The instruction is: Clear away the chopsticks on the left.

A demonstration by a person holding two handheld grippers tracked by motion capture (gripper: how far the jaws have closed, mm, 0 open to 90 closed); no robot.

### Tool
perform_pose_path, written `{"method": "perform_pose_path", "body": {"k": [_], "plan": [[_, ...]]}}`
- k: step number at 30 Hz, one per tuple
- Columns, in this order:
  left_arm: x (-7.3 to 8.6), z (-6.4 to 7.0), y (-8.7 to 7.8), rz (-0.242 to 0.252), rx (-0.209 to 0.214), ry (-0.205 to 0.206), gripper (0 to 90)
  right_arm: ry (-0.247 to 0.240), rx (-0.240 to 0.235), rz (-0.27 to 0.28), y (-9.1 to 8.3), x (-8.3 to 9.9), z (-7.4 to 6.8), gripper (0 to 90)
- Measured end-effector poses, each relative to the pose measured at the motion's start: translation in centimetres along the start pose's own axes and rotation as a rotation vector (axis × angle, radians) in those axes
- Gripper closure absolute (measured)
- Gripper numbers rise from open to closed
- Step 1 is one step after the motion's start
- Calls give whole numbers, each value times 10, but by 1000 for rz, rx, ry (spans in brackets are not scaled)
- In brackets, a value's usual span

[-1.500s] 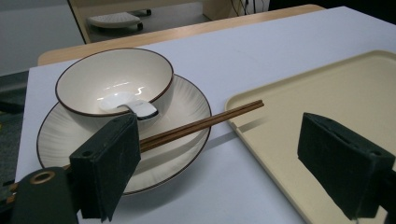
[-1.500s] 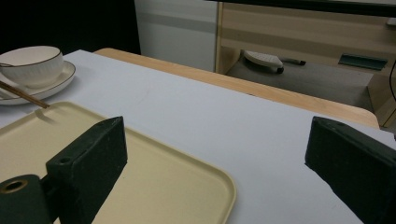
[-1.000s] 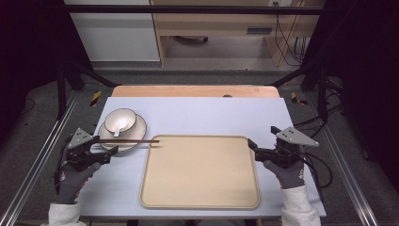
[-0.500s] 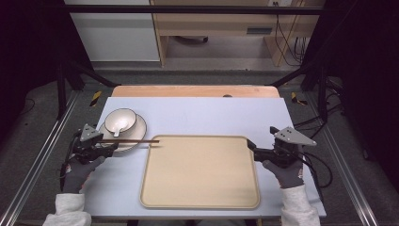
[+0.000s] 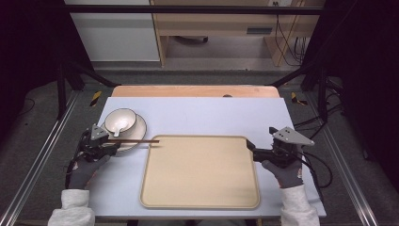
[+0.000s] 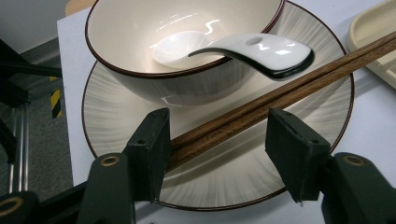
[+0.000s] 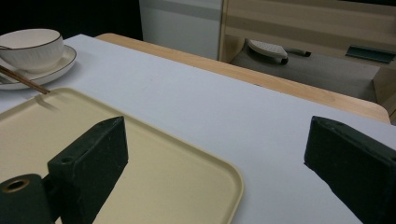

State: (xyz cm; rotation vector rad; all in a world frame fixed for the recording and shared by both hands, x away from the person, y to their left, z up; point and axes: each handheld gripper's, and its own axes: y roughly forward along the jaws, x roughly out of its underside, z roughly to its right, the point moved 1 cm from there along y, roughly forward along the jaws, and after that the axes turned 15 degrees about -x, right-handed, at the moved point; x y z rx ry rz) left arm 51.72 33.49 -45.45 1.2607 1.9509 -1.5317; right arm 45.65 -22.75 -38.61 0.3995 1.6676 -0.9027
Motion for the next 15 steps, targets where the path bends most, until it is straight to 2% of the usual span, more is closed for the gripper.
{"method": "perform_pose_path", "body": {"k": [7,15], "plan": [[0,3,-2,-17,-16,19,432,2,4,6,-2,-1,0,63],[-1,6,-4,-32,-9,35,472,2,6,8,-2,-1,0,63]]}}
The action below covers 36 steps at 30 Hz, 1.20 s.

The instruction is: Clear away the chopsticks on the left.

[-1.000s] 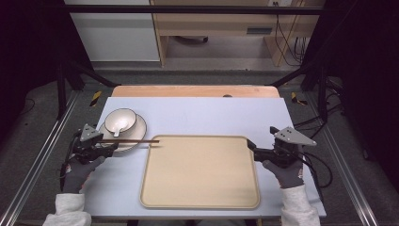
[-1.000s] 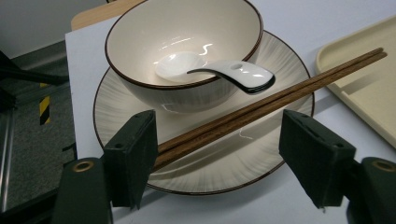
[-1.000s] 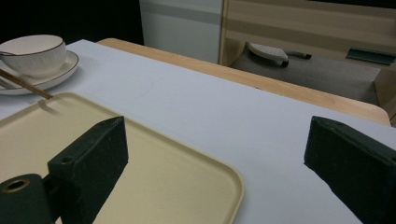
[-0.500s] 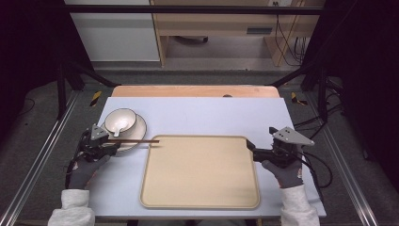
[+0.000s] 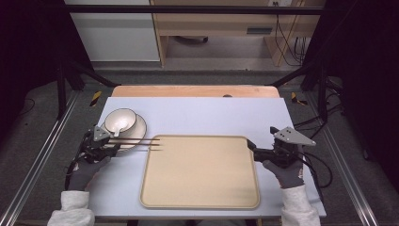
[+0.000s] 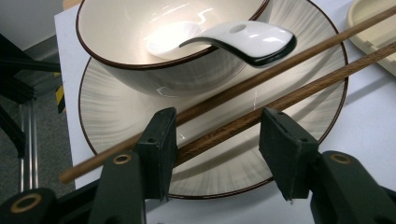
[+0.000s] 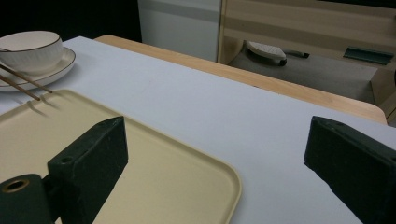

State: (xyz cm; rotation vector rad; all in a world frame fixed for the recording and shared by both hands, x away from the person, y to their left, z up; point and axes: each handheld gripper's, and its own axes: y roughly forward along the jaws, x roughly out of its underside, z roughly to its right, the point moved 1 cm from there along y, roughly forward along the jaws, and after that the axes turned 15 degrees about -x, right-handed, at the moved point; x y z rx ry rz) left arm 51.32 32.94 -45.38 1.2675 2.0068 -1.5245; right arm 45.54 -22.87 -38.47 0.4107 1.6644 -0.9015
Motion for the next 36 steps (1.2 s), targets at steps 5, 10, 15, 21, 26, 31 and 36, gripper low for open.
{"method": "perform_pose_path", "body": {"k": [5,10,15,21,26,31,36], "plan": [[0,2,-1,-4,-7,15,488,-1,2,4,-1,0,0,63],[0,3,-1,0,-8,8,493,-1,3,4,-1,0,0,62],[0,5,-2,7,-11,18,514,-1,5,3,-1,0,0,61],[-1,8,-4,-1,-11,29,584,-3,6,4,-2,-1,1,61],[-2,6,-6,-5,-5,24,681,-1,7,3,-2,-1,0,60],[-2,5,-4,-7,7,27,654,-2,8,2,-1,0,1,61],[-3,6,1,-12,19,21,588,-5,7,2,-1,0,1,60]]}}
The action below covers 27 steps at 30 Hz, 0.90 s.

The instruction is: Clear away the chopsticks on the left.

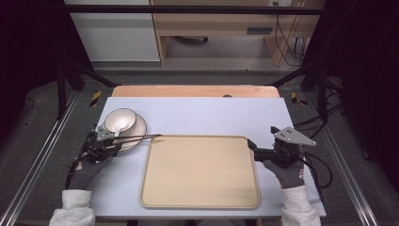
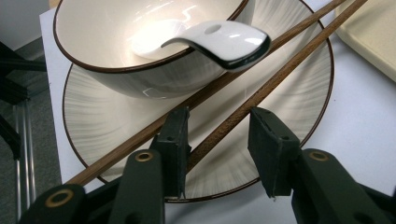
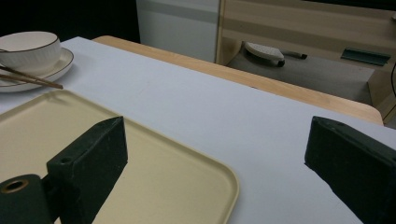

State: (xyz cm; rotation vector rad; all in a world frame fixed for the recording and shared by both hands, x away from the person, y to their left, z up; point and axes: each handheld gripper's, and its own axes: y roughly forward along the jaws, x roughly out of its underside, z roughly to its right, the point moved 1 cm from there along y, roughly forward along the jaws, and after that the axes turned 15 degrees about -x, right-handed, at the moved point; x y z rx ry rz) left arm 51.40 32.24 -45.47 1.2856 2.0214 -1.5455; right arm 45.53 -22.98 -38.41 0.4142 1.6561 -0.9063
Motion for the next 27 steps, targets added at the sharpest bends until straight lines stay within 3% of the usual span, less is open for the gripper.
{"method": "perform_pose_path", "body": {"k": [5,17,22,27], "plan": [[-1,-2,-4,2,12,-13,696,3,1,0,0,0,0,61],[-6,4,-9,-2,30,5,799,0,1,0,-1,0,1,60],[-6,5,-7,3,25,-2,801,1,2,-1,-1,0,1,59],[-6,7,-3,-9,34,-7,718,1,1,1,-1,0,1,60]]}}
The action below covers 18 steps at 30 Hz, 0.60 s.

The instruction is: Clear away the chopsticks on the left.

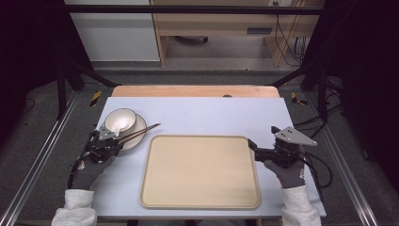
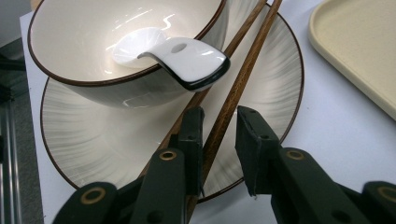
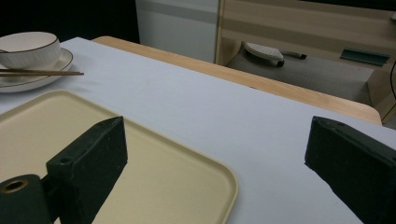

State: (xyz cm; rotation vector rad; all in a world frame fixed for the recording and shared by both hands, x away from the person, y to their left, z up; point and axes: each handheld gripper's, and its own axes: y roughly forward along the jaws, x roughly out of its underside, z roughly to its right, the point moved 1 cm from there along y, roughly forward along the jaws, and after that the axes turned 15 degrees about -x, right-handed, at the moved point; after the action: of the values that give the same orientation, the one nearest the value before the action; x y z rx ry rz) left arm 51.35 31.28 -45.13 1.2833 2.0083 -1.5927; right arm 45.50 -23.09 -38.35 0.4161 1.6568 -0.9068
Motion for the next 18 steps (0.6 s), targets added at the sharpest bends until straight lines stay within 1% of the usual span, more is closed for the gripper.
{"method": "perform_pose_path", "body": {"k": [3,5,6,8,9,11,13,15,18], "plan": [[0,0,1,-9,12,-15,749,1,0,0,0,0,0,60],[-1,1,0,-13,20,-16,765,0,0,-3,0,0,0,59],[-1,2,0,-12,19,-18,783,1,1,-3,0,0,0,60],[-2,3,-1,-18,28,-17,815,1,2,-2,0,0,0,60],[-3,5,-1,-17,21,-16,818,1,1,-2,0,0,0,59],[-4,7,-2,-23,23,-16,825,0,1,-3,0,0,0,60],[-5,9,-2,-24,15,-15,826,-3,1,-3,0,0,0,59],[-6,10,-1,-30,15,-25,822,-1,0,-1,0,0,0,59],[-9,11,0,-36,25,-52,779,-3,1,0,0,0,0,59]]}}
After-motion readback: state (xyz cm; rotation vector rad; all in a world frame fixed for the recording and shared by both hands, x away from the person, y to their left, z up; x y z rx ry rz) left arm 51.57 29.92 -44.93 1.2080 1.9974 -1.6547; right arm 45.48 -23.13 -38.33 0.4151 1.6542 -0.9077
